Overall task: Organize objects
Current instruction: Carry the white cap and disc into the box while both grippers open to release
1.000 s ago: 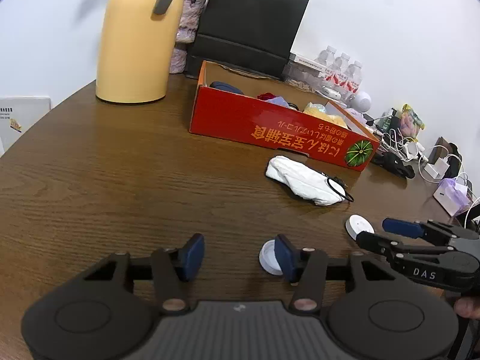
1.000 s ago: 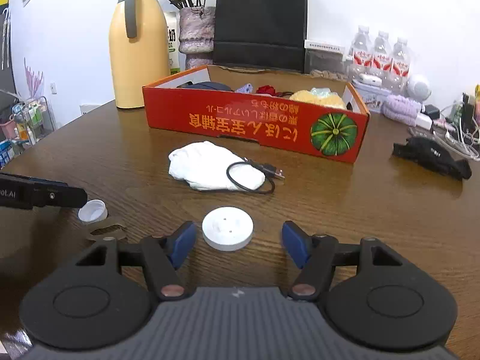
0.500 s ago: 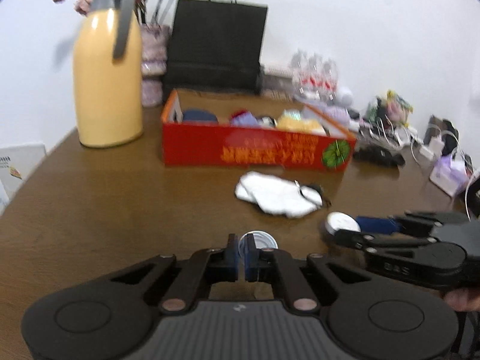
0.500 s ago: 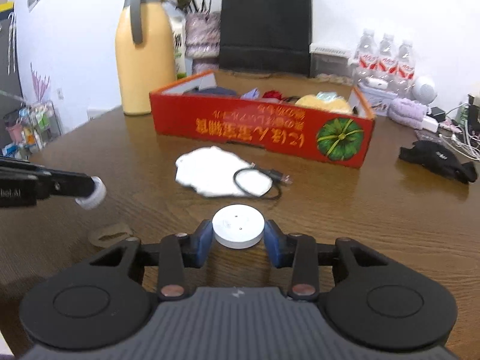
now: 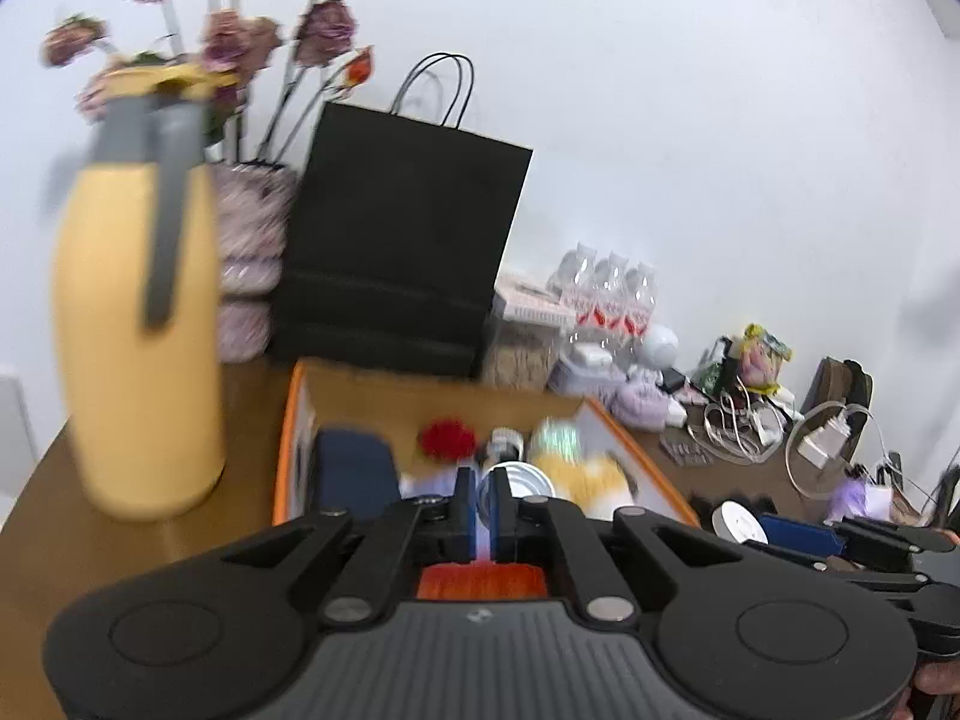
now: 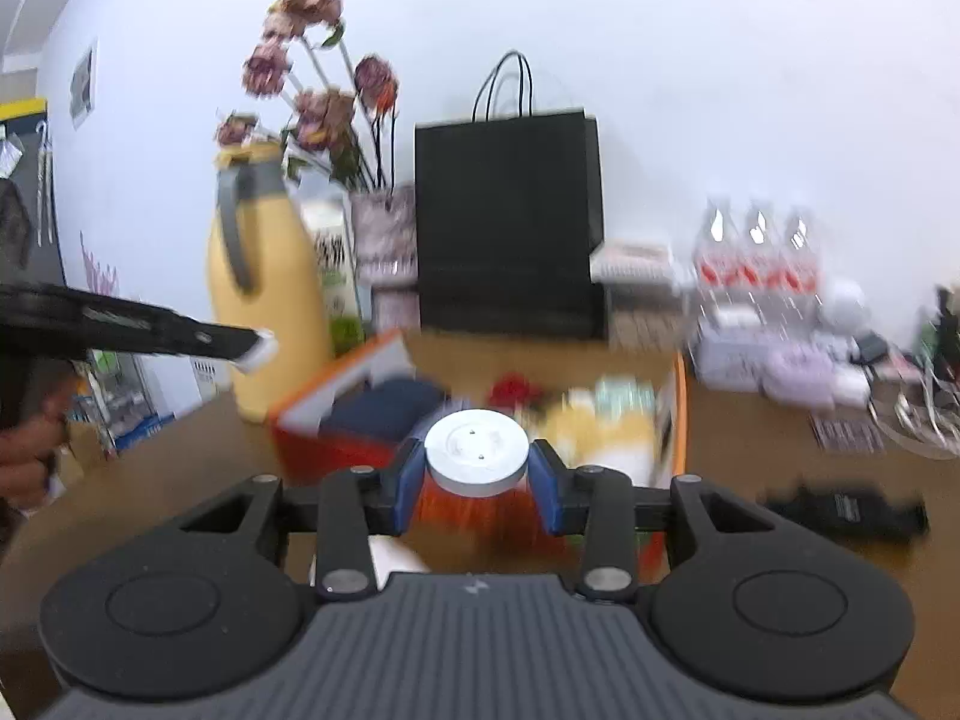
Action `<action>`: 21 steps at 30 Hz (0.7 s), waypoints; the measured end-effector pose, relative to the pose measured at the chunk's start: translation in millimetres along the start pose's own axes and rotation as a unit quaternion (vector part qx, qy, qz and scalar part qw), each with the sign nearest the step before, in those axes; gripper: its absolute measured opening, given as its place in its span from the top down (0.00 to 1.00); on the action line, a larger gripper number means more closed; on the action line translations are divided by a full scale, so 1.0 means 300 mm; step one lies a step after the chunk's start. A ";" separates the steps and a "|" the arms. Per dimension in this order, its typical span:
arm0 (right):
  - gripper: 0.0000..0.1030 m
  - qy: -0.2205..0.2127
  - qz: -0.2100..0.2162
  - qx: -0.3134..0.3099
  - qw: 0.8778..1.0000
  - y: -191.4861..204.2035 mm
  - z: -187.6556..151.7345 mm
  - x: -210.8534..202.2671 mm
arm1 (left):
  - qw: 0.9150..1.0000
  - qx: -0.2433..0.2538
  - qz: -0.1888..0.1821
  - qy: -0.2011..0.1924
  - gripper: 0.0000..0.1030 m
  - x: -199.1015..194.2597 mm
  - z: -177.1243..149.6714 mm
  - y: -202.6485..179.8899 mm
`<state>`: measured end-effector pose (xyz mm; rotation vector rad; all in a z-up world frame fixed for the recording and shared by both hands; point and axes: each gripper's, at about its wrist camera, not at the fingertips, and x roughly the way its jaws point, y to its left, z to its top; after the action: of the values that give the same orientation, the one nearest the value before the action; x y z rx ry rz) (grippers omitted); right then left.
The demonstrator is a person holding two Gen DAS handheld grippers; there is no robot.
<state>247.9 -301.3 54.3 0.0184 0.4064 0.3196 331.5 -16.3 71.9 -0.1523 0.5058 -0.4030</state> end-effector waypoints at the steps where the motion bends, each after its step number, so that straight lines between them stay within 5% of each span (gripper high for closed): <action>1: 0.63 -0.001 0.000 -0.003 1.000 -0.019 0.043 0.046 | 1.000 0.008 0.006 0.002 0.98 0.064 0.051 0.004; 6: 0.62 0.042 0.019 0.039 0.998 -0.122 0.210 0.407 | 0.996 0.031 0.081 0.023 0.98 0.370 0.169 0.069; 11: 0.60 0.102 0.012 0.048 0.994 -0.083 0.221 0.784 | 0.984 0.038 0.172 0.034 0.85 0.632 0.175 0.144; 15: 0.31 0.107 0.034 0.088 0.990 -0.081 0.192 0.876 | 0.988 0.012 0.143 0.050 0.69 0.658 0.170 0.199; 17: 0.33 0.106 0.028 0.092 0.990 -0.084 0.174 0.869 | 0.989 0.005 0.137 0.047 0.58 0.633 0.166 0.210; 21: 0.29 0.060 0.002 0.074 0.995 -0.062 0.211 0.765 | 0.992 0.013 0.125 0.027 0.55 0.543 0.180 0.168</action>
<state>477.8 -245.0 22.6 0.1451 0.5477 0.2944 505.6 -35.1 34.8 -0.0524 0.5647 -0.1693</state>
